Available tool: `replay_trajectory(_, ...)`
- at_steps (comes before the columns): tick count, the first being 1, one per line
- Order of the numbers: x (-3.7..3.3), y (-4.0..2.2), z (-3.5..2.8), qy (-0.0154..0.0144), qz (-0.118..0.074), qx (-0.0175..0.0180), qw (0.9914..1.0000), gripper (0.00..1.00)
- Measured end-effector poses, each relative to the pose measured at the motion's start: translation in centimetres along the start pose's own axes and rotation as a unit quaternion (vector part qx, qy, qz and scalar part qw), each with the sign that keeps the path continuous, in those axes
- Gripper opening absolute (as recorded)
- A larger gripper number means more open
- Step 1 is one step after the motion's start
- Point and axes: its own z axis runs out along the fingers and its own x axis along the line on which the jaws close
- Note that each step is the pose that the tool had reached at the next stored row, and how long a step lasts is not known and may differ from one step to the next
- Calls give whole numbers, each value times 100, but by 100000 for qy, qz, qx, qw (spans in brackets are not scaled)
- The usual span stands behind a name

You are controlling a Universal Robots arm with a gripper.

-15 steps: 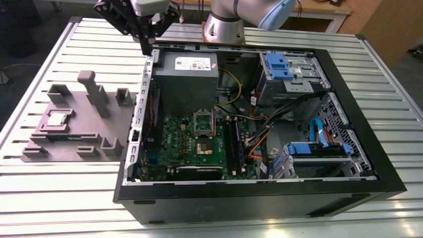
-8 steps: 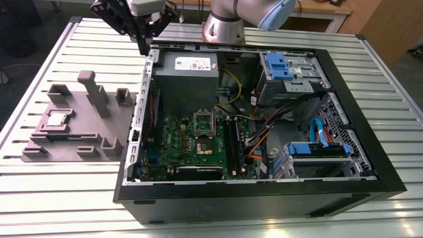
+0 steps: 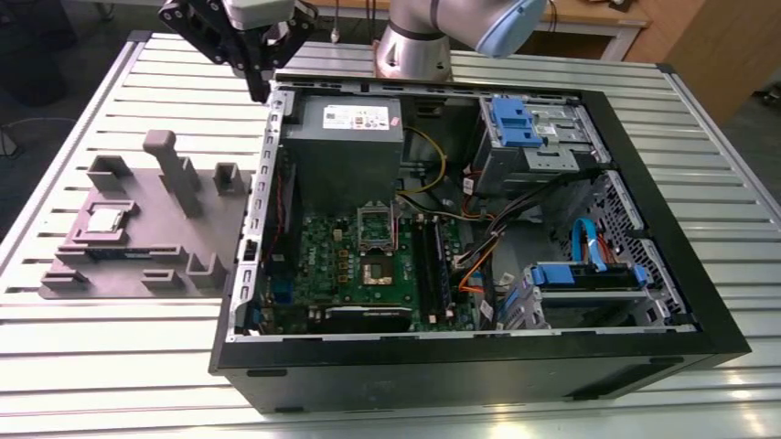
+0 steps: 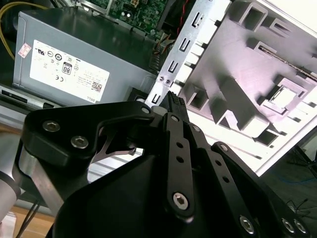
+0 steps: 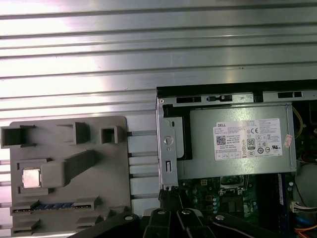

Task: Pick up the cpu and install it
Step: 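Reach for the cpu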

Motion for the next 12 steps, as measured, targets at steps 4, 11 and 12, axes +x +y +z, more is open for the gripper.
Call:
replay_trajectory(4, 26, -2, 1, -1, 1, -5, 100000, 10)
replay_trajectory(11, 58, -4, 1, 3, 3, 0, 100000, 10)
replay_trajectory(12, 62, -5, 1, 3, 3, 3, 100000, 10)
